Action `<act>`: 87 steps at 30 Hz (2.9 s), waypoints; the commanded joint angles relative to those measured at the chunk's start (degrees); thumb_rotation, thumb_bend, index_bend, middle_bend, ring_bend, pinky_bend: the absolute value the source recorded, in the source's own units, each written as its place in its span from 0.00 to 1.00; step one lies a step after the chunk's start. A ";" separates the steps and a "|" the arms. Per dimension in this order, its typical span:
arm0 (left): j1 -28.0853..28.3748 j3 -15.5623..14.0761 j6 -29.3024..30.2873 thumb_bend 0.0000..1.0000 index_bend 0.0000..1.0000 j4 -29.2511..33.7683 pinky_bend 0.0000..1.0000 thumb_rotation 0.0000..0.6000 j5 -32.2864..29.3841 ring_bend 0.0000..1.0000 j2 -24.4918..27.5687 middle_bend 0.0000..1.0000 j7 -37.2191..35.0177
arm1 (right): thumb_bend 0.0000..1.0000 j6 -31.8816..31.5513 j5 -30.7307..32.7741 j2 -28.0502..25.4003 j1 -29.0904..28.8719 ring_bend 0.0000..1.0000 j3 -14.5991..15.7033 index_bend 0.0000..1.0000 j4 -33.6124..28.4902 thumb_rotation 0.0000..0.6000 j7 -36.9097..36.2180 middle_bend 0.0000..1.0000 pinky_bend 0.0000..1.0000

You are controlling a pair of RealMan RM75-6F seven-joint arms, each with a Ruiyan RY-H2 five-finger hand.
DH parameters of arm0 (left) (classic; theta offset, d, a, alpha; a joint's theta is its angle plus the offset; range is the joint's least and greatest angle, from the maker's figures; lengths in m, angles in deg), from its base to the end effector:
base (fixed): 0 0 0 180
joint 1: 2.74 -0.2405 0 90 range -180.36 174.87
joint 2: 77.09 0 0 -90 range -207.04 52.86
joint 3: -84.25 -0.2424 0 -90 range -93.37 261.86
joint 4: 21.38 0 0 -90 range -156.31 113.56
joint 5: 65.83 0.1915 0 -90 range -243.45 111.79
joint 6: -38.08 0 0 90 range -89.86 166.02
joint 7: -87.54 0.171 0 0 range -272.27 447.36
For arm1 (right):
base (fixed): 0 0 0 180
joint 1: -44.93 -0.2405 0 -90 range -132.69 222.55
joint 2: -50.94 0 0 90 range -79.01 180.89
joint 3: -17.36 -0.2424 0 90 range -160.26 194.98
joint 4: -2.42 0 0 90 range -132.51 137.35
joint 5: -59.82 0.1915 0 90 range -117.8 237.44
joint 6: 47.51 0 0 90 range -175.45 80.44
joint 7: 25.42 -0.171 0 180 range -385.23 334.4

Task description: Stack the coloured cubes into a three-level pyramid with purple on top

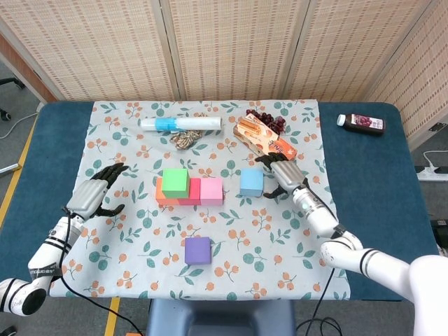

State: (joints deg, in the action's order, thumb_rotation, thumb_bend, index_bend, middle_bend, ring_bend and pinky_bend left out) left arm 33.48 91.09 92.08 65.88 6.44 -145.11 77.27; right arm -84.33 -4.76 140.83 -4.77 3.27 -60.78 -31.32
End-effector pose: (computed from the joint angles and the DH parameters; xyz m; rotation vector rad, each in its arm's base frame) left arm -0.2077 0.3570 0.1001 -1.6958 -1.1594 -0.9827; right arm -0.1590 -0.4292 -0.0012 1.7893 -1.2193 0.9048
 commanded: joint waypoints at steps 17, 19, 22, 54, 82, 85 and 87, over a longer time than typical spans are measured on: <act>-0.42 -0.36 -0.84 0.33 0.00 -1.42 0.14 1.00 4.73 0.00 0.68 0.00 -6.51 | 0.00 1.93 7.06 8.48 -4.04 0.00 -1.66 0.25 9.13 1.00 6.21 0.17 0.00; -0.52 -0.39 -0.79 0.33 0.00 -1.60 0.14 1.00 5.00 0.00 0.69 0.00 -7.04 | 0.00 1.84 6.87 8.70 -4.12 0.00 -1.64 0.27 9.46 1.00 6.28 0.20 0.00; -0.68 -0.42 -0.40 0.32 0.00 -2.20 0.14 1.00 5.44 0.00 0.46 0.00 -7.31 | 0.01 1.79 6.62 9.04 -4.19 0.01 -1.68 0.35 10.00 1.00 6.13 0.27 0.00; -9.14 -2.42 13.03 0.32 0.04 -6.58 0.13 1.00 7.50 0.00 -2.57 0.01 3.25 | 0.05 0.64 14.58 -3.92 -11.99 0.12 -3.56 0.46 -15.04 1.00 16.28 0.39 0.00; -10.45 -3.58 14.14 0.31 0.04 -7.31 0.13 1.00 11.89 0.00 -2.67 0.01 -1.54 | 0.05 2.34 28.49 2.26 -21.29 0.11 -2.20 0.43 -7.00 1.00 19.98 0.39 0.00; -10.47 -3.56 14.11 0.31 0.04 -7.32 0.13 1.00 12.03 0.00 -2.67 0.01 -1.82 | 0.05 2.44 29.15 2.67 -21.95 0.11 -2.05 0.43 -6.57 1.00 20.26 0.39 0.00; -10.51 -3.54 14.16 0.31 0.04 -7.34 0.13 1.00 12.12 0.00 -2.67 0.01 -1.85 | 0.05 2.41 29.41 2.94 -22.36 0.11 -1.87 0.43 -6.30 1.00 20.53 0.39 0.00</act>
State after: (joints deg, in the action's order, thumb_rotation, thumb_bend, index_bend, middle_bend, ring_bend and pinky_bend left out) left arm 22.97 87.55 106.25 58.54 18.56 -147.79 75.42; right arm -81.92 24.59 143.71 -27.08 1.35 -67.14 -10.85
